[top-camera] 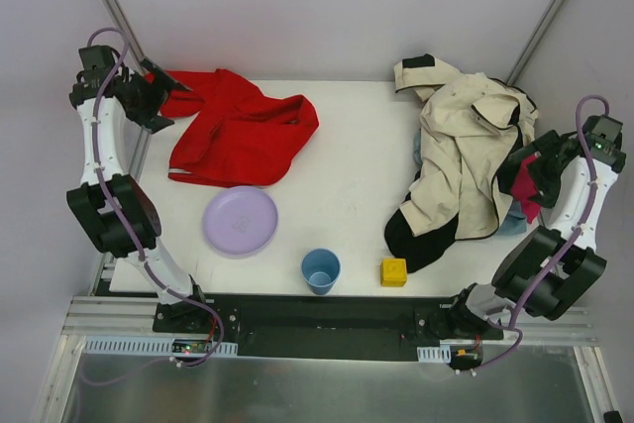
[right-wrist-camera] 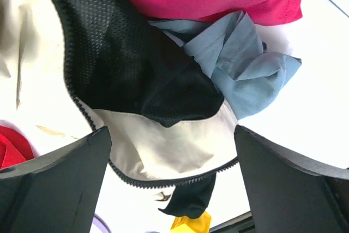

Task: Pick out a specific cloth from the pile

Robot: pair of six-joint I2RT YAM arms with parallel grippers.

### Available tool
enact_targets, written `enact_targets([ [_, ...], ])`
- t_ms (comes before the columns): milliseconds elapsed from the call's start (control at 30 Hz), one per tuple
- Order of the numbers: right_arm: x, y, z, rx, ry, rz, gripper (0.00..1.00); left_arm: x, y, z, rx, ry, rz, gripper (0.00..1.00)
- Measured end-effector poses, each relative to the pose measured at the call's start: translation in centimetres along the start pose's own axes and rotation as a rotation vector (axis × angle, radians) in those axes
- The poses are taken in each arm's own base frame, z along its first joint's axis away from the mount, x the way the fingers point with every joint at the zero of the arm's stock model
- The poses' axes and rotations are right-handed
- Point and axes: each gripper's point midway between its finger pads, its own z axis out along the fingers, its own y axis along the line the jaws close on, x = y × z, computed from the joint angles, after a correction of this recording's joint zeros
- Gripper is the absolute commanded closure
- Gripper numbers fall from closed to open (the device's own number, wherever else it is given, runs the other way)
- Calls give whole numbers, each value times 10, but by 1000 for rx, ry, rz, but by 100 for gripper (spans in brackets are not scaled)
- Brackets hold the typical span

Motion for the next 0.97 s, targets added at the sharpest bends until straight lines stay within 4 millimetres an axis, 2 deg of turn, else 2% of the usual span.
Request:
enact_targets([
  [200,-10,12,-24,11,-80,-35,4,1,-15,-21,34,-39,37,1],
  [367,-18,36,-43,-16,-138,-91,4,4,-18,-22,40,-37,67,1],
  [467,-14,56,-49,-46,-149,-143,4,15,-25,-18,46,-17,122,1],
  [567,-3,77,-53,-79,-148,-207,4,39,-38,-9,51,23,218,1],
  [767,36,122,-55,-145,-112,-366,4,119,-68,8,46,124,496,1],
  [867,58,138,-54,-164,-91,-444,4,145,-72,9,29,139,596,1],
  [967,77,153,-55,-194,-79,-517,4,164,-67,4,0,141,666,1],
])
